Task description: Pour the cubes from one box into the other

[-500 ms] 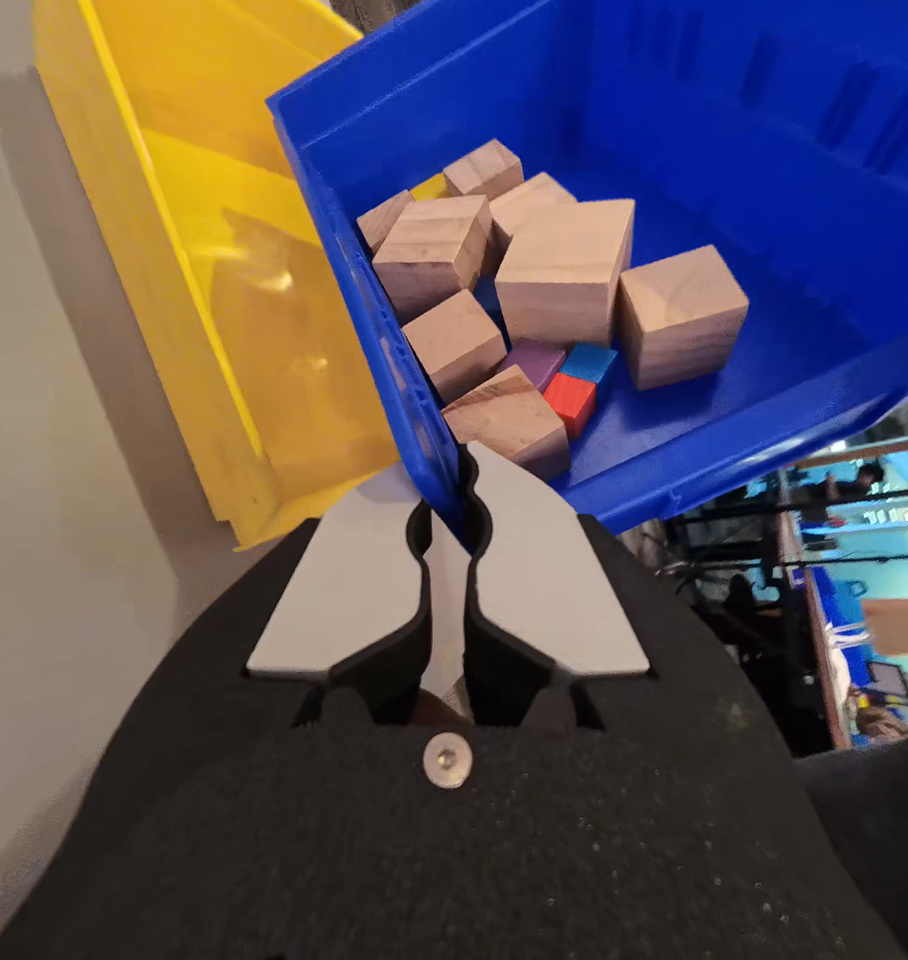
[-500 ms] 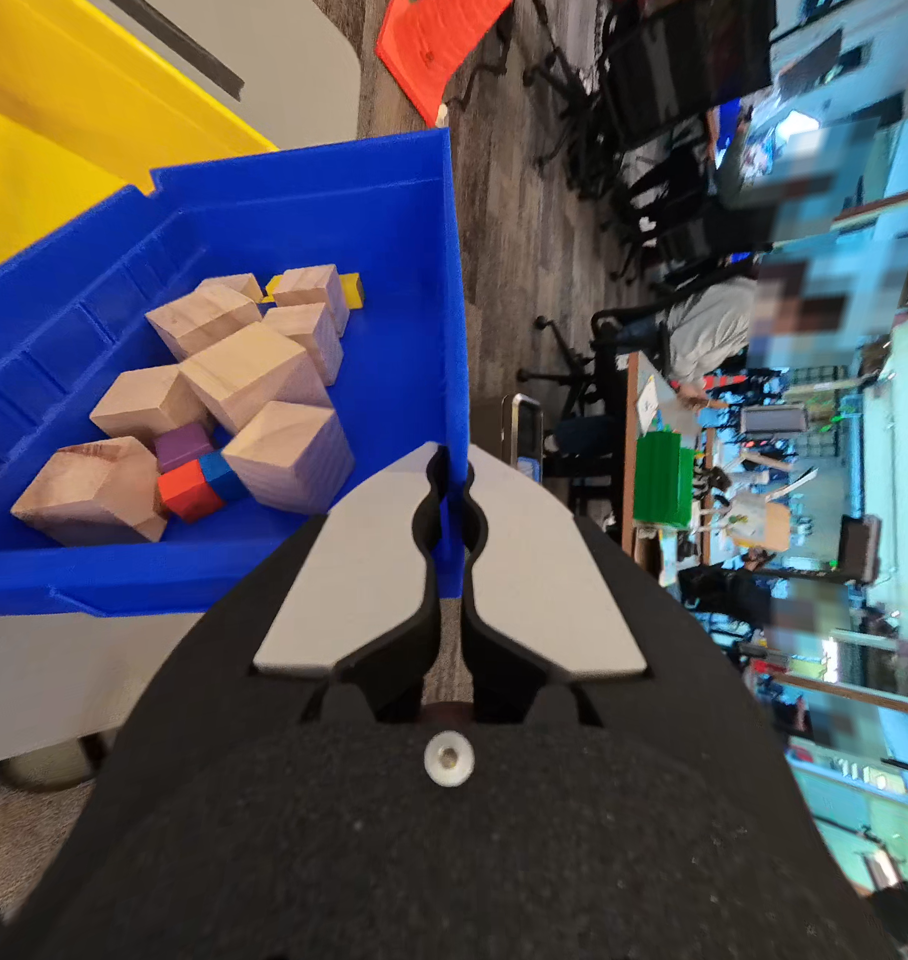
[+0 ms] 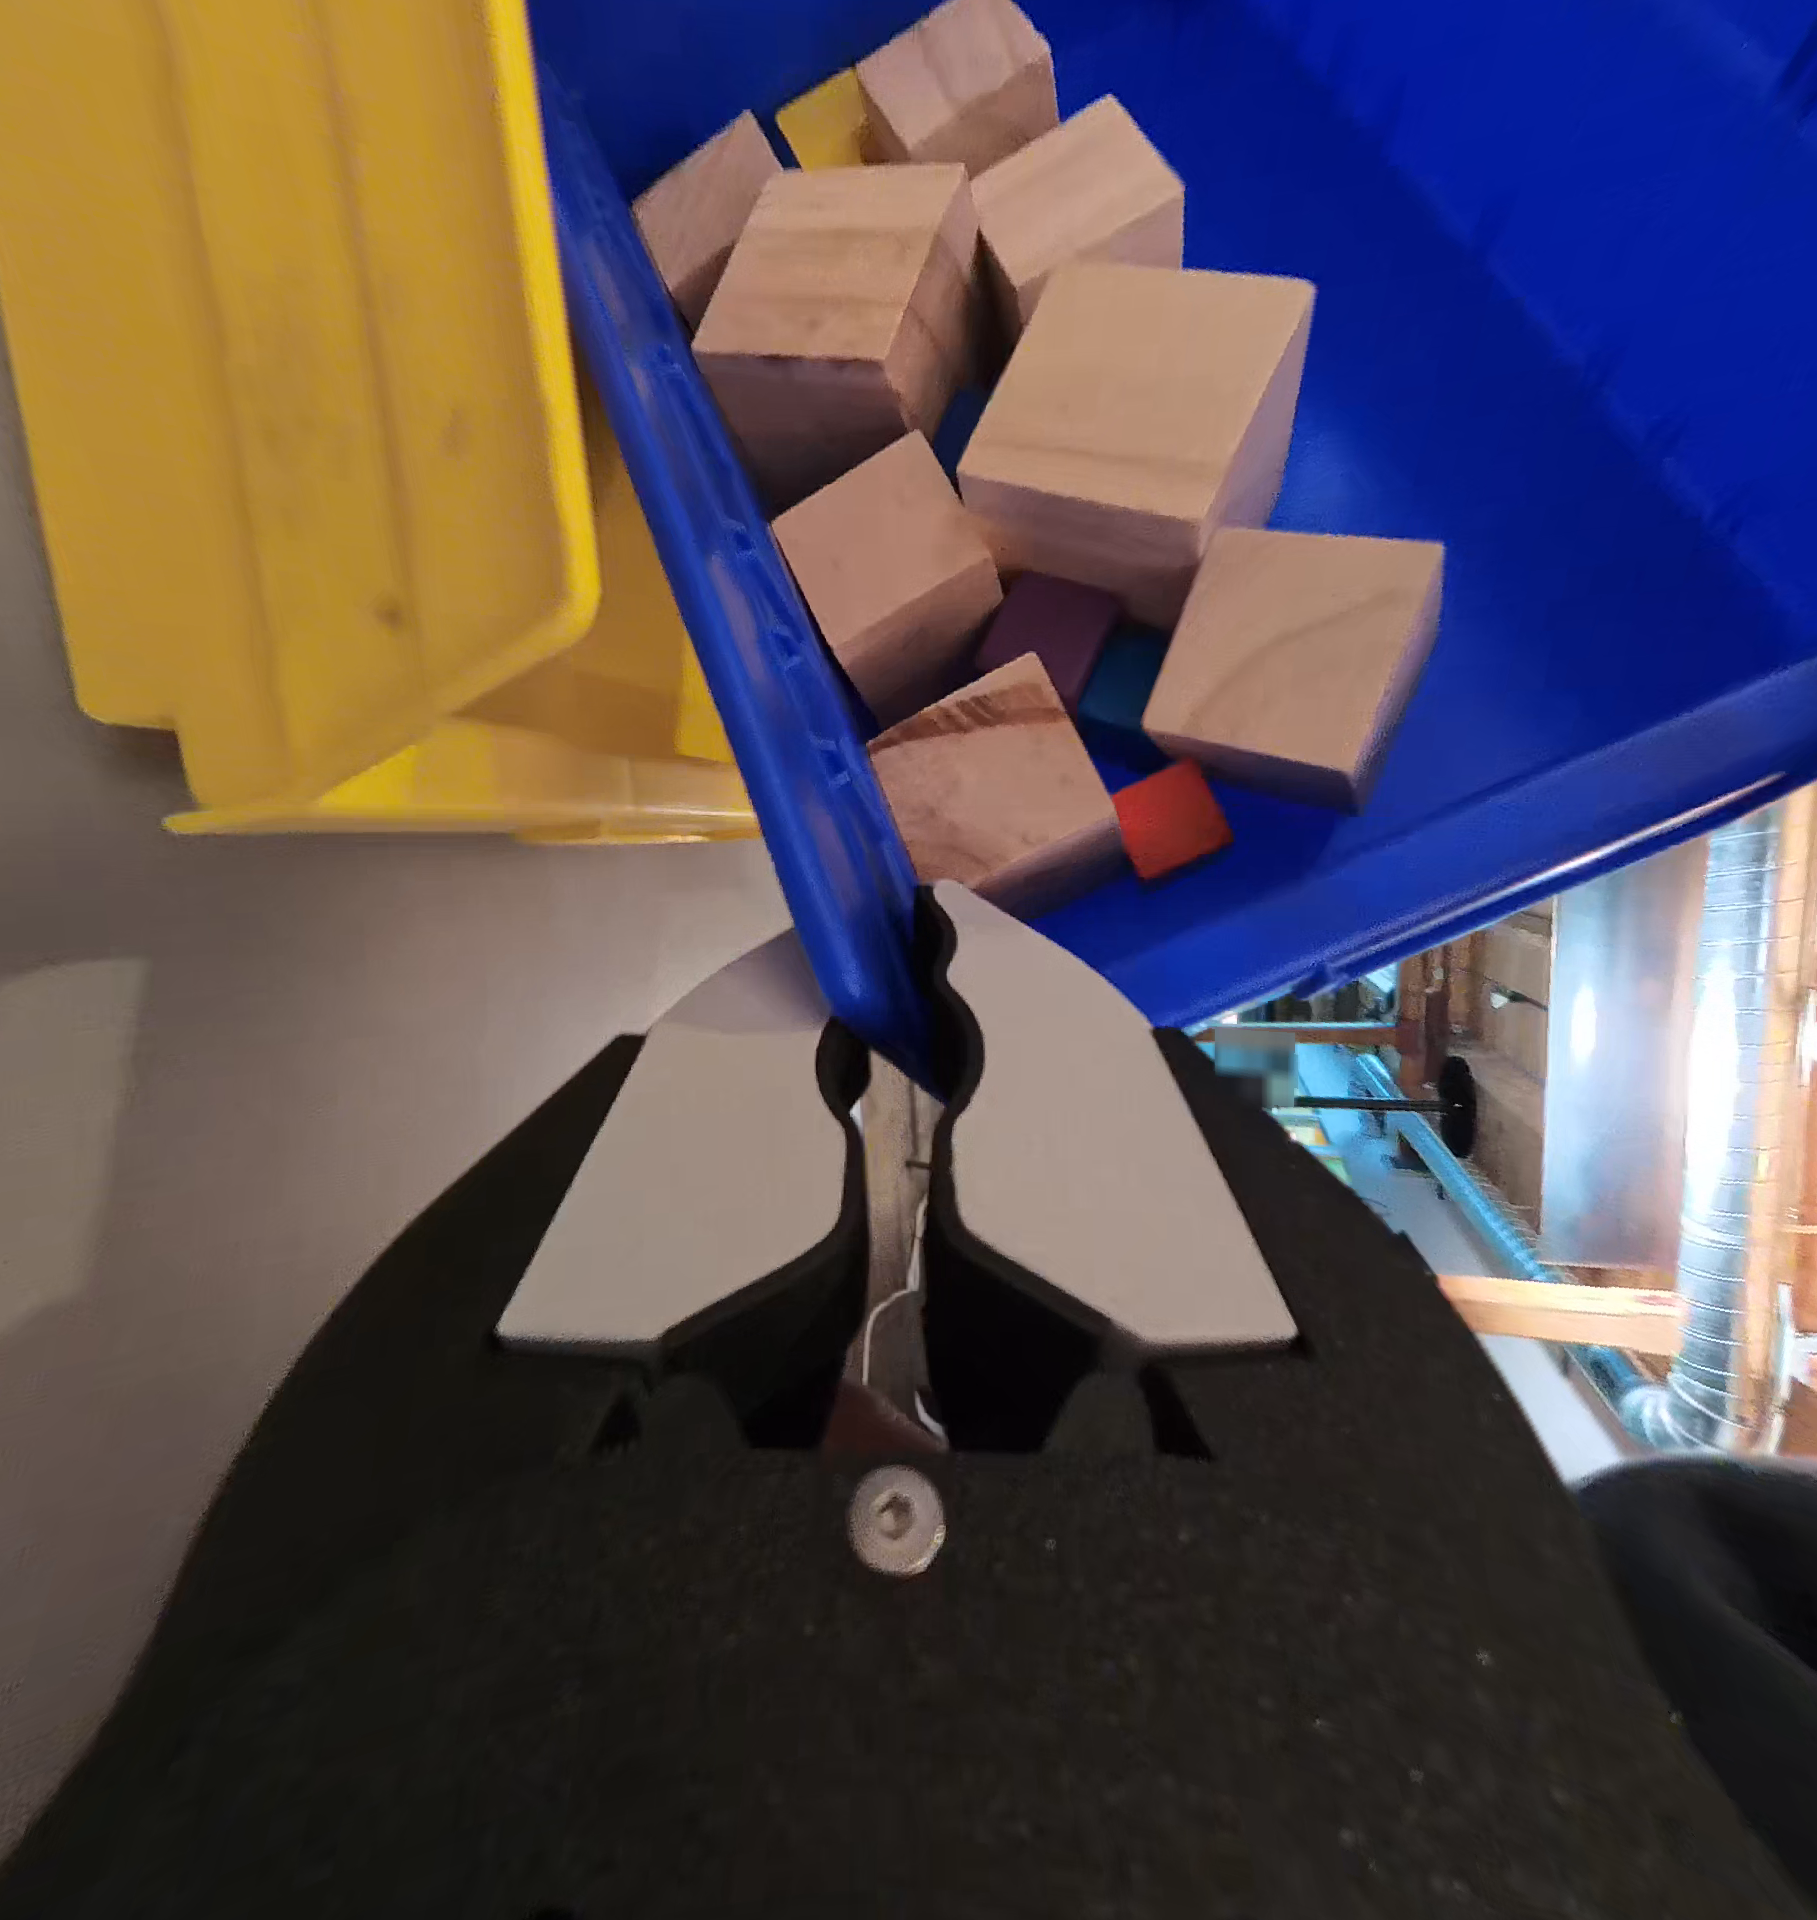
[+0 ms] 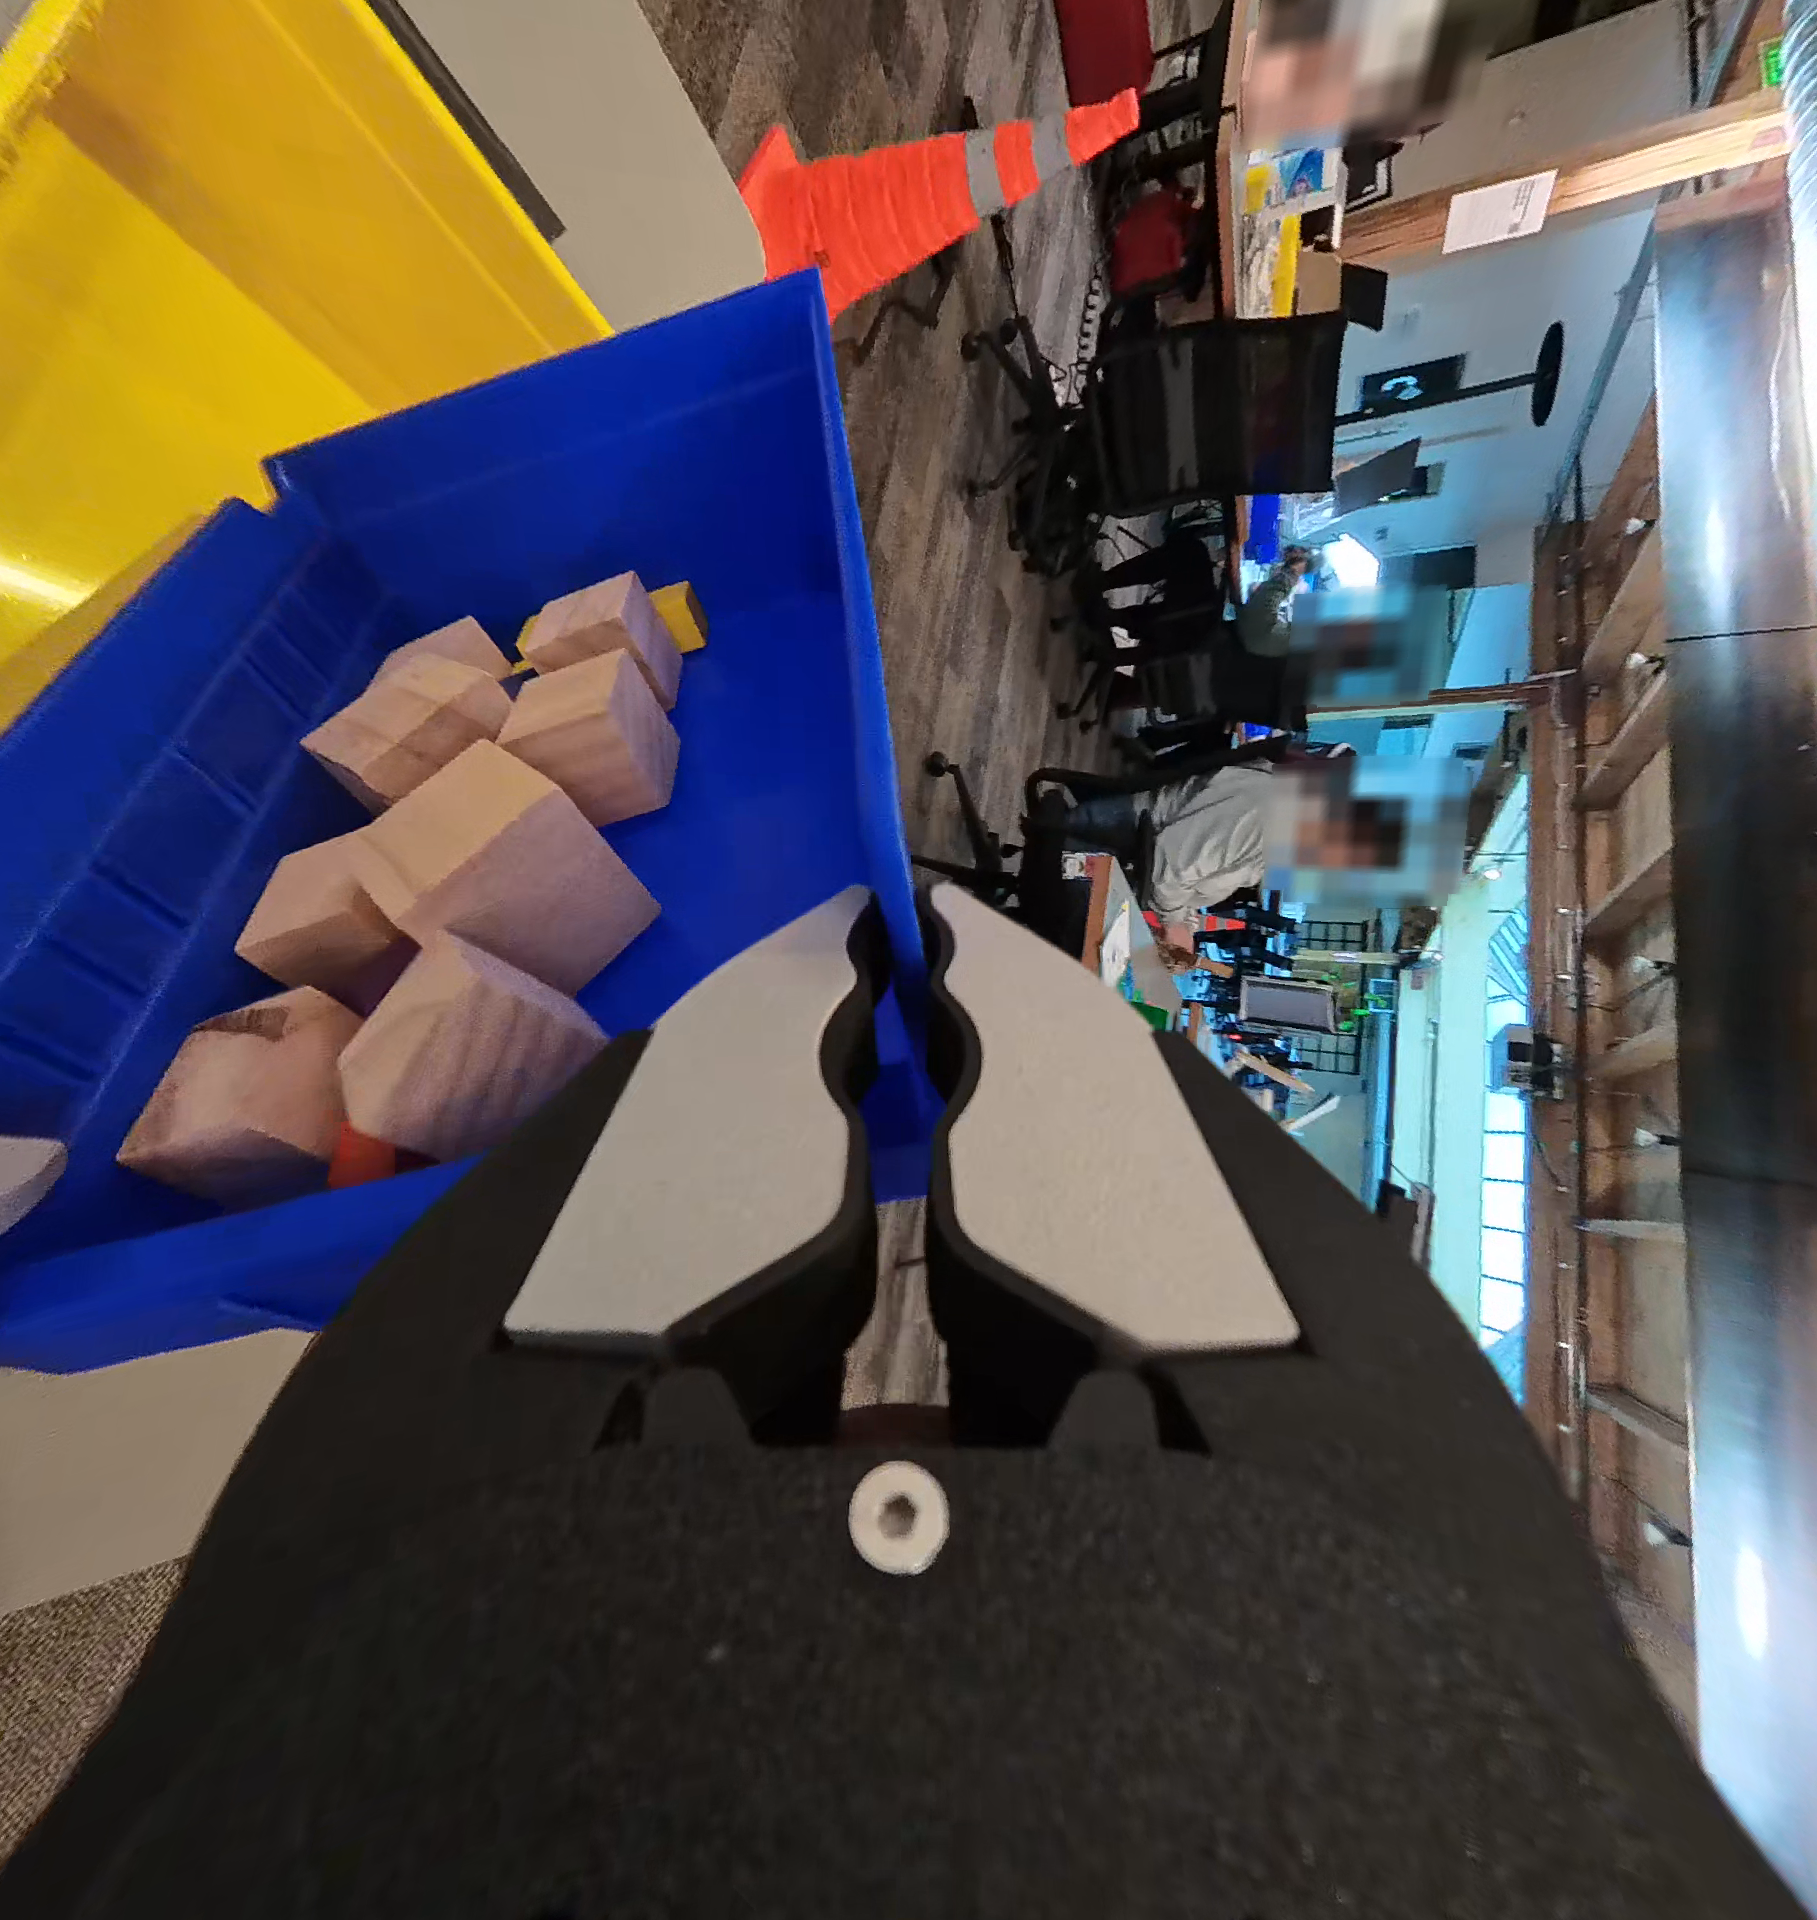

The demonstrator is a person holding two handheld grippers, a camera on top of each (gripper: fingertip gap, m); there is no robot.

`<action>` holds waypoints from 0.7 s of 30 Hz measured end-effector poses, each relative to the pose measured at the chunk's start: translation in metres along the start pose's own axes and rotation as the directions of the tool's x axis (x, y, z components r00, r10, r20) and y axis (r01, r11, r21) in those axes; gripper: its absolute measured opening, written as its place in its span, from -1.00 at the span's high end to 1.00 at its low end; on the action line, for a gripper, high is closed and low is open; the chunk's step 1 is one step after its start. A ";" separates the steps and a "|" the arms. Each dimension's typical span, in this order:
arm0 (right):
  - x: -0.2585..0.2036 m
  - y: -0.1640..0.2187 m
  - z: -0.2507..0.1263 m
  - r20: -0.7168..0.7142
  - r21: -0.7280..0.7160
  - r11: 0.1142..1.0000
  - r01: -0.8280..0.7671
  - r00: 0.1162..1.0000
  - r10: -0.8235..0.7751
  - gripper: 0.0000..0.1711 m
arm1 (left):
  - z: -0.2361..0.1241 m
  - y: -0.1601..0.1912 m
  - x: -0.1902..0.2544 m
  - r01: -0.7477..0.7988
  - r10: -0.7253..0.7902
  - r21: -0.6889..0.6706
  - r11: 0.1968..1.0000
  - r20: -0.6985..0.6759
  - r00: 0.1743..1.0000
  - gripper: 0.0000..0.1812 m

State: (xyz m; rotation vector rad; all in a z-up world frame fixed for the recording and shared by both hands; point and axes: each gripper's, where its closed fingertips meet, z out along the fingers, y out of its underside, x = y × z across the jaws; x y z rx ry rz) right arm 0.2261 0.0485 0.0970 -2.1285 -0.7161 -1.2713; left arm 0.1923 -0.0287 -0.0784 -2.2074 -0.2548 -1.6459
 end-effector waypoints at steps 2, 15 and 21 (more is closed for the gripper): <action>0.000 -0.001 0.000 -0.008 -0.012 1.000 -0.003 1.000 0.003 0.95 | 0.001 0.000 0.000 0.011 -0.011 0.000 1.000 -0.008 1.000 0.94; 0.010 -0.019 -0.002 -0.077 -0.010 0.998 0.064 0.995 -0.065 0.92 | 0.000 0.000 0.017 0.074 -0.078 -0.046 0.996 -0.096 0.992 0.94; 0.008 -0.024 -0.010 -0.095 0.012 0.997 0.074 0.993 -0.073 0.92 | 0.007 0.010 0.024 0.094 -0.104 -0.080 0.992 -0.132 0.986 0.94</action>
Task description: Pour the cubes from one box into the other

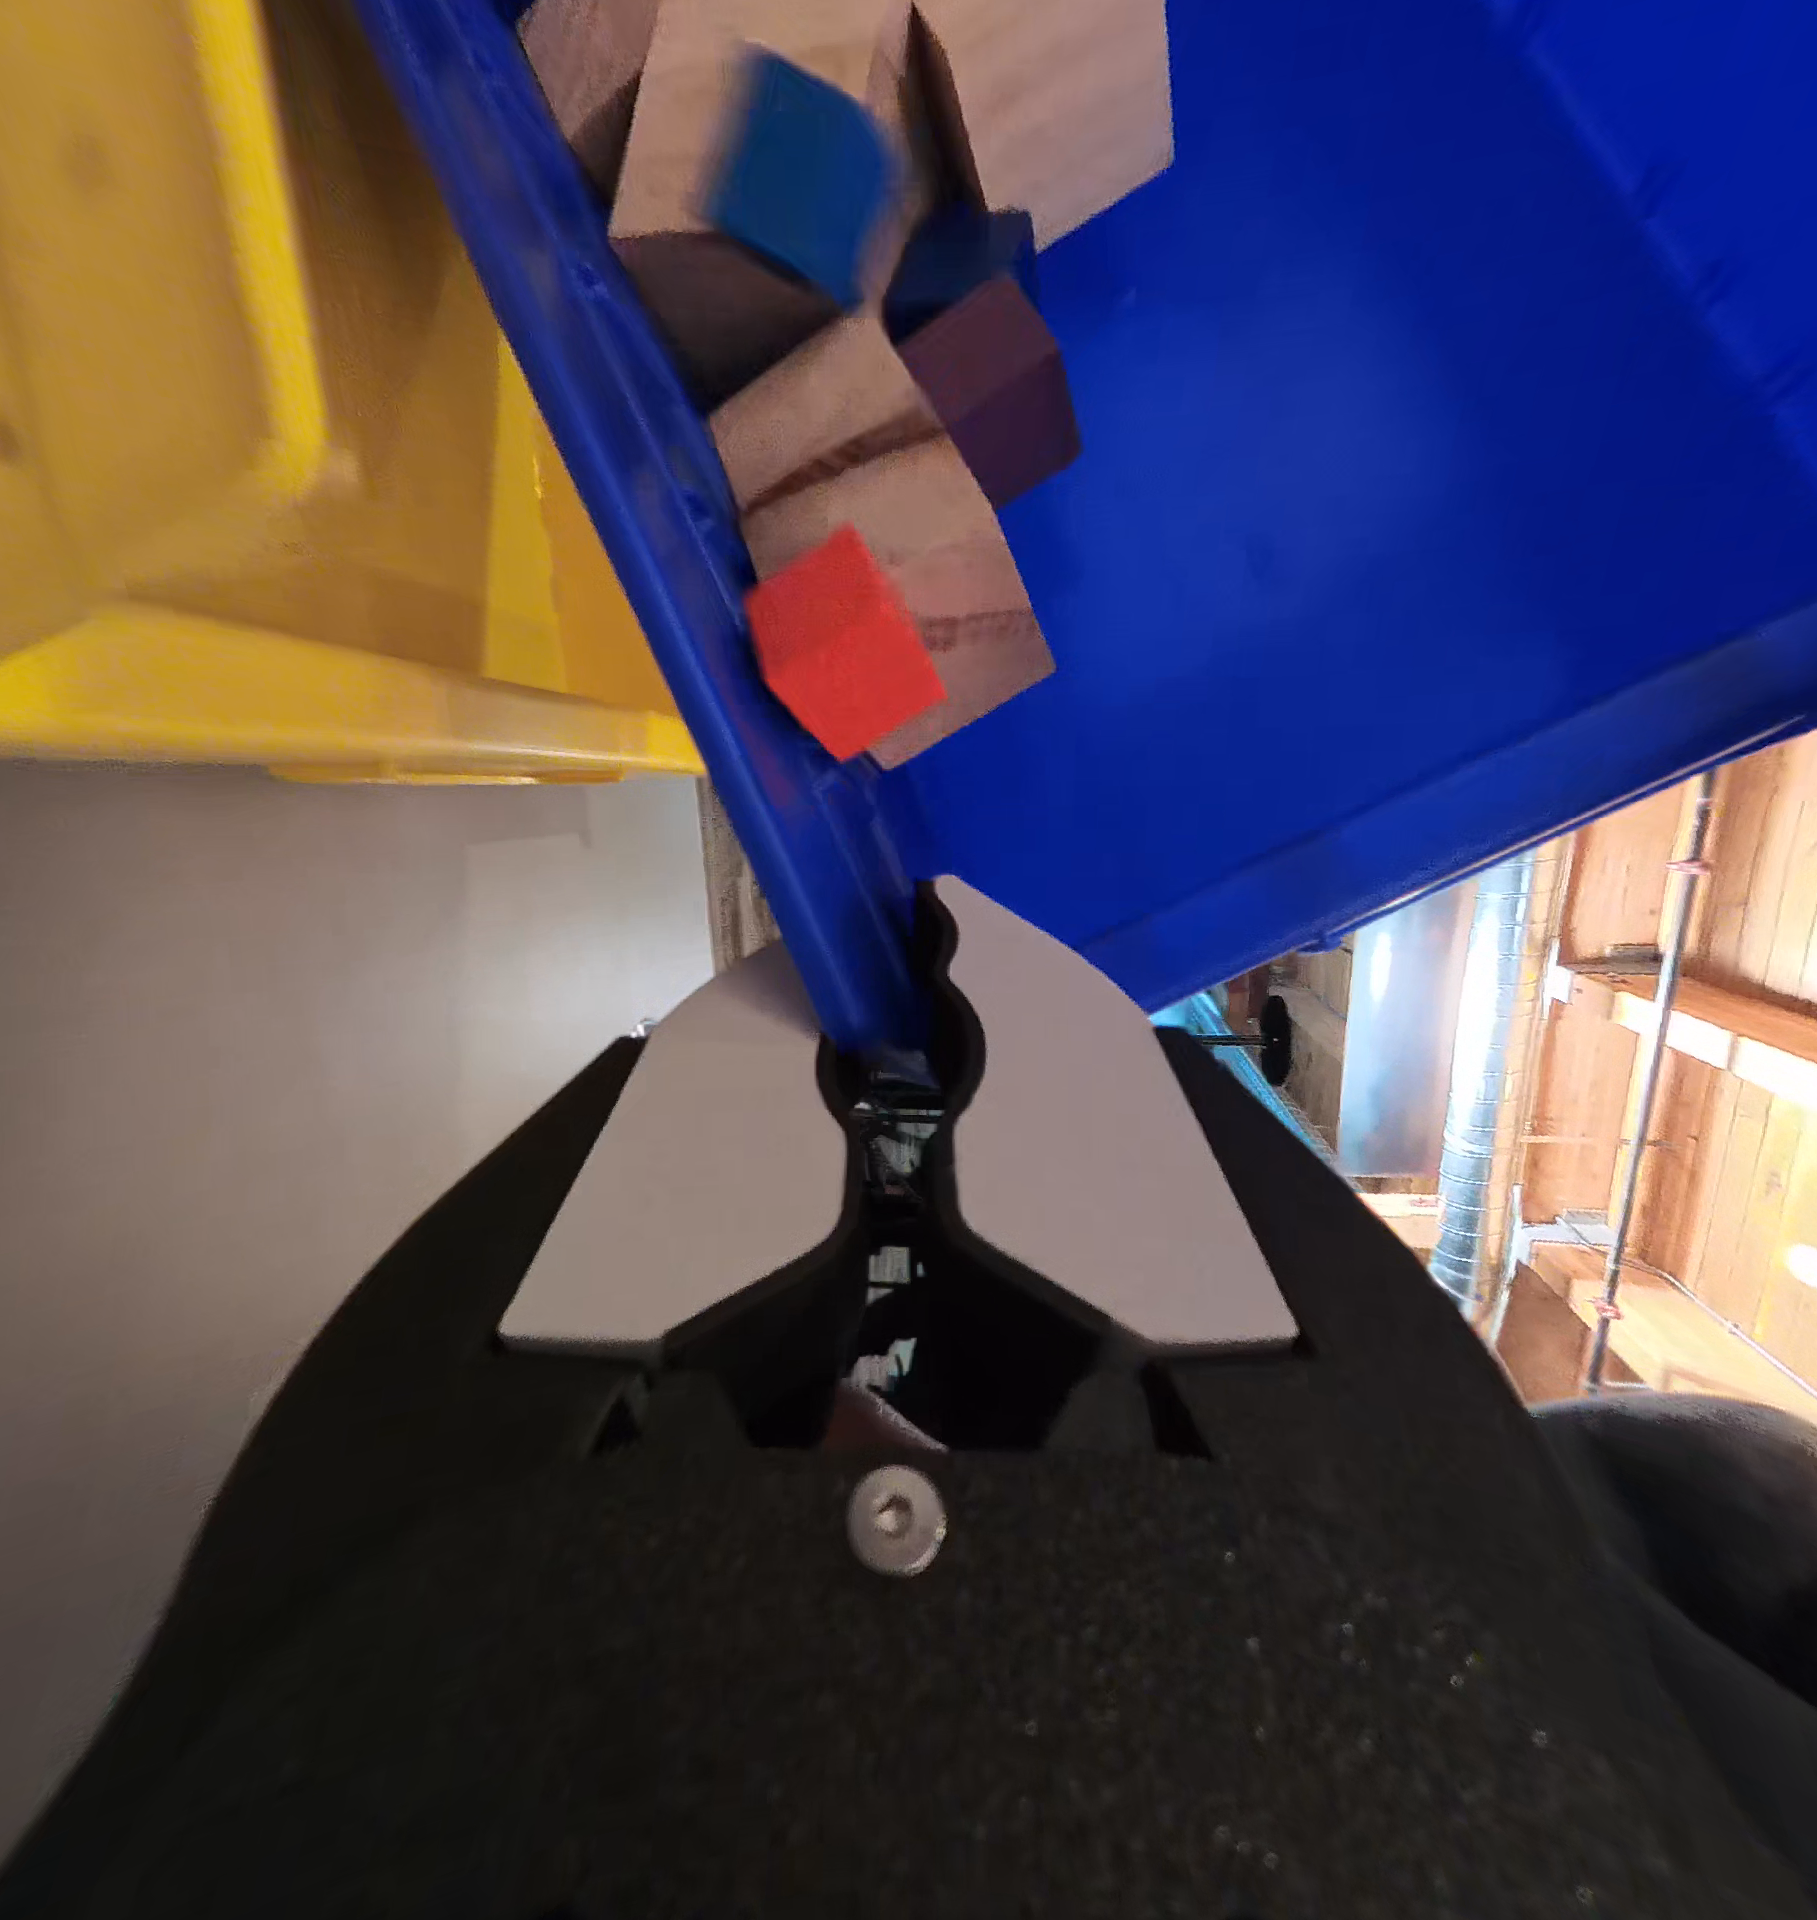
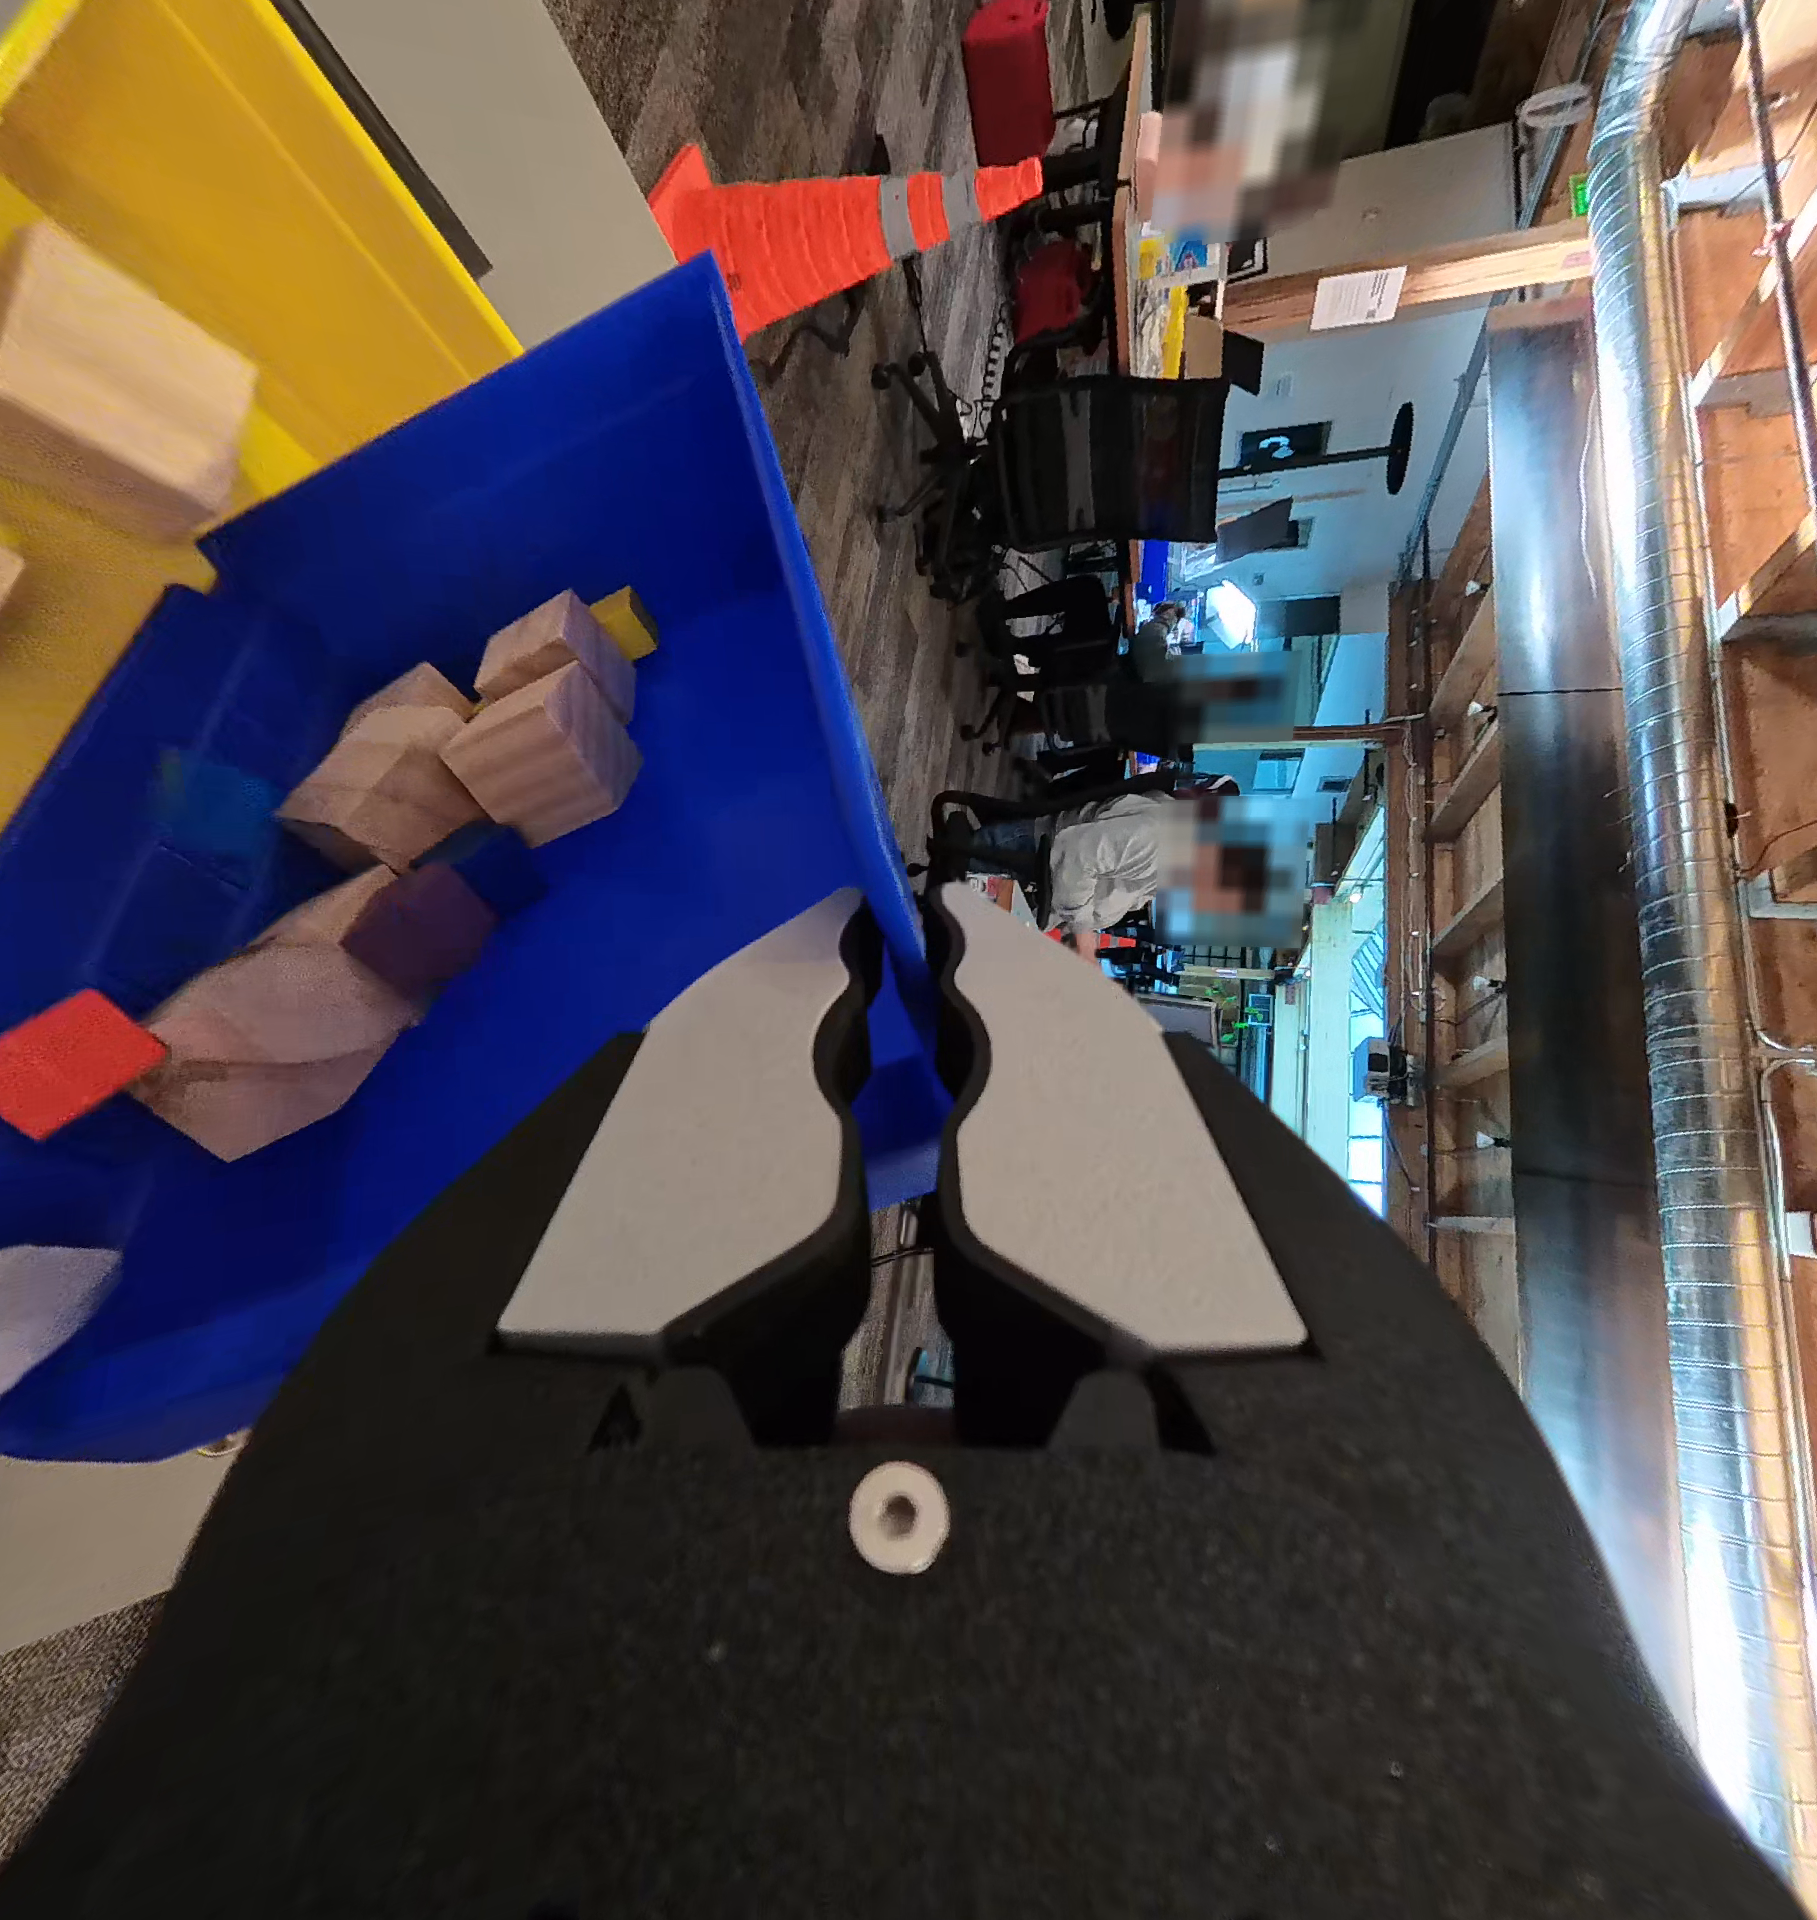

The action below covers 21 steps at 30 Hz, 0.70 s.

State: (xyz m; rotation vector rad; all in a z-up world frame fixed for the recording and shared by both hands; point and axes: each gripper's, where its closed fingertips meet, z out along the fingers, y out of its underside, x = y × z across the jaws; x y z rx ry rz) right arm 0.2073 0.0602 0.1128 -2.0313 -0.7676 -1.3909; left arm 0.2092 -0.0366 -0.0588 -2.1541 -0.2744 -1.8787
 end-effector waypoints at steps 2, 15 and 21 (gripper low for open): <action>0.001 -0.002 -0.002 -0.005 0.003 1.000 0.010 1.000 -0.010 0.92 | 0.001 0.002 0.003 0.012 -0.012 -0.003 1.000 -0.019 1.000 0.94; -0.018 -0.025 -0.024 -0.078 0.059 0.965 0.254 0.965 -0.249 0.95 | 0.001 0.002 -0.002 0.212 -0.220 -0.074 0.975 -0.144 0.965 0.96; -0.020 -0.032 -0.026 -0.086 0.030 0.966 0.255 0.964 -0.252 0.94 | -0.001 0.003 0.002 0.230 -0.245 -0.104 0.968 -0.182 0.952 0.96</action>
